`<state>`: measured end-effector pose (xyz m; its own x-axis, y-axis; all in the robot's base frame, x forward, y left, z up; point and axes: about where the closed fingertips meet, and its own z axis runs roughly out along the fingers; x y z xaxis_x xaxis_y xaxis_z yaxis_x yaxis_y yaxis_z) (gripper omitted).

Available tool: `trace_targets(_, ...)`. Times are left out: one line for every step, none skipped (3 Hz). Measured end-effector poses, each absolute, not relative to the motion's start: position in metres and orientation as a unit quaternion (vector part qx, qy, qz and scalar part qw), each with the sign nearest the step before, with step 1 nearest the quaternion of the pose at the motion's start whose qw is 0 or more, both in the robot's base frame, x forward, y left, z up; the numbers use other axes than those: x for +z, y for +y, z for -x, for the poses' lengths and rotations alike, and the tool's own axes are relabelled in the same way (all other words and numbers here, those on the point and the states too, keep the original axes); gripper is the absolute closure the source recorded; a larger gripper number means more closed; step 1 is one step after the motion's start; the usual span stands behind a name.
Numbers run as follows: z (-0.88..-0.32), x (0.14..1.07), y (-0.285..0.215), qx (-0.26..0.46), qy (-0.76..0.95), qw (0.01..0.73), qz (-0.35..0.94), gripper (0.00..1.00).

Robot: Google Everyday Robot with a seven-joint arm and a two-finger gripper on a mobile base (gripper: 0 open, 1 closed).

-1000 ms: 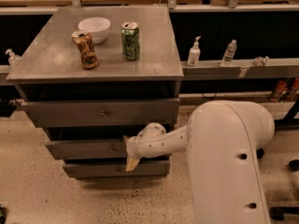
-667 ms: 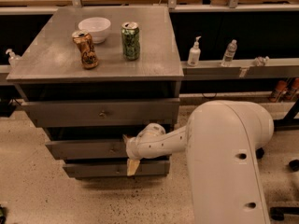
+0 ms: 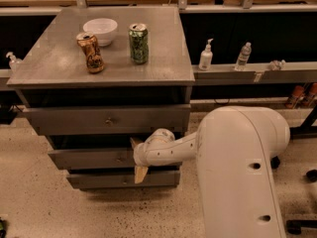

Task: Open middle drawer

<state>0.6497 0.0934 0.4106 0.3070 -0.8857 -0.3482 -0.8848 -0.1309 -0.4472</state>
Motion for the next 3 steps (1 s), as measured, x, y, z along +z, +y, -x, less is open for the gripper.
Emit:
trace_targets(-0.656, 0.416, 0.093, -0.011, 0.585, 0.294, 0.756, 0.0)
trace_targets(-0.653, 0.407, 0.095, -0.009, 0.588, 0.279, 0.759, 0.17)
trace_targets(-0.645, 0.398, 0.098, 0.004, 0.591, 0.268, 0.76, 0.41)
